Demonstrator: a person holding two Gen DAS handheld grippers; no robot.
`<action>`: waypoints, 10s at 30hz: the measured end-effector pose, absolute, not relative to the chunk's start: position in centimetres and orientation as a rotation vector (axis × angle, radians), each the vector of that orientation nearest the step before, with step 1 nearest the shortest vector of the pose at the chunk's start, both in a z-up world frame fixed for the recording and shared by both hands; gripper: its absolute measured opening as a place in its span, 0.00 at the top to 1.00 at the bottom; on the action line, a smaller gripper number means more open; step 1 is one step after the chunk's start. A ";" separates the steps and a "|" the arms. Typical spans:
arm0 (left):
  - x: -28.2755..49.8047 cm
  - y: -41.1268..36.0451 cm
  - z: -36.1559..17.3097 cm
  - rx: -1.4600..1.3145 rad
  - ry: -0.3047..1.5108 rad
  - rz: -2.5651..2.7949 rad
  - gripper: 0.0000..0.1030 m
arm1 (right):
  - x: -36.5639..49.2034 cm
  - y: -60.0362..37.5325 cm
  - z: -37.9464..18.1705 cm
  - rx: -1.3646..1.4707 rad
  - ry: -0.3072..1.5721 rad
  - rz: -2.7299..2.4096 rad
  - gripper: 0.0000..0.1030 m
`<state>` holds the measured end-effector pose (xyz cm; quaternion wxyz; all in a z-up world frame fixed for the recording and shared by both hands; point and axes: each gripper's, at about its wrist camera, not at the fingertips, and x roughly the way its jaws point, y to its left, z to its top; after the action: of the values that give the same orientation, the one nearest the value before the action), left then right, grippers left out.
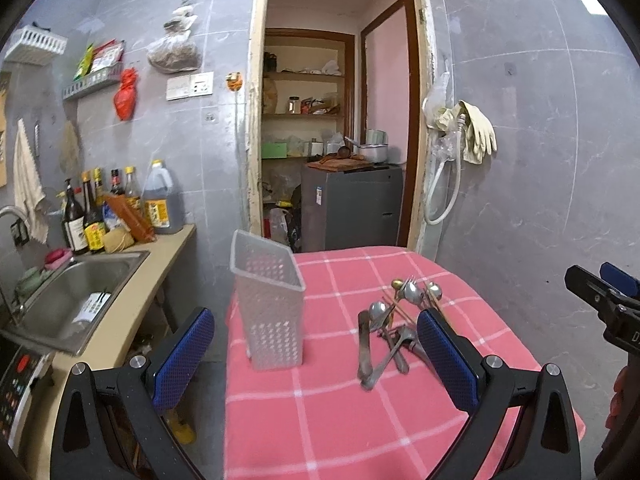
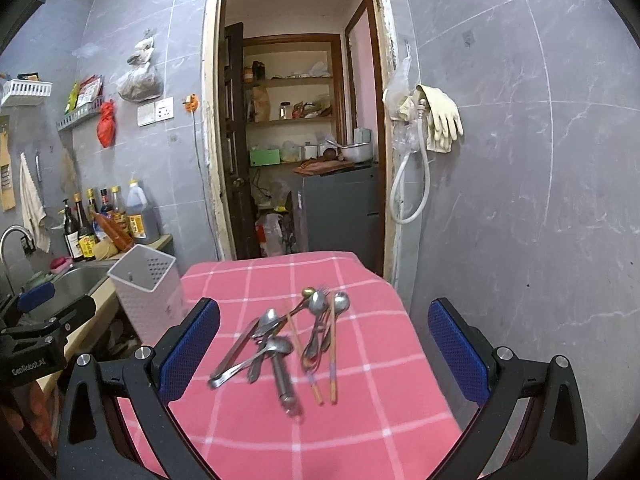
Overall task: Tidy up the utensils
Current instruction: 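Move the left tool down to the flat metal knife handle in the pile, then close the left gripper on the metal knife handle, then lift the knife with the left gripper and carry it over the white caddy, then open the left gripper to drop the knife into the white caddy, then move the left tool to a spoon while the right tool approaches the chopsticks, then grasp a metal spoon with the left gripper while the right gripper grasps wooden chopsticks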
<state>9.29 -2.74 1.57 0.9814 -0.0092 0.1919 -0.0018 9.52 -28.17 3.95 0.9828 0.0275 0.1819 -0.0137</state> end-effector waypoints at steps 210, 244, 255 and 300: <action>21.7 -2.5 2.7 -0.092 0.320 0.173 0.02 | 26.4 -25.8 1.4 -0.016 0.319 0.192 0.01; 27.1 -10.6 -11.3 -0.160 0.819 -0.139 0.29 | 36.1 -32.5 -13.3 0.180 0.808 0.407 0.32; 30.5 -9.4 -14.1 -0.383 0.969 -0.255 0.62 | 40.6 -30.3 -13.9 0.193 0.857 0.518 0.56; 32.3 -9.1 -14.0 -0.335 1.150 -0.376 0.91 | 41.2 -25.0 -18.1 0.220 1.134 0.644 0.80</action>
<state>32.33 -9.11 -13.96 0.8094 -0.1567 0.5378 -0.1761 41.17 -24.98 -18.14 0.7893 0.1023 0.5264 0.2991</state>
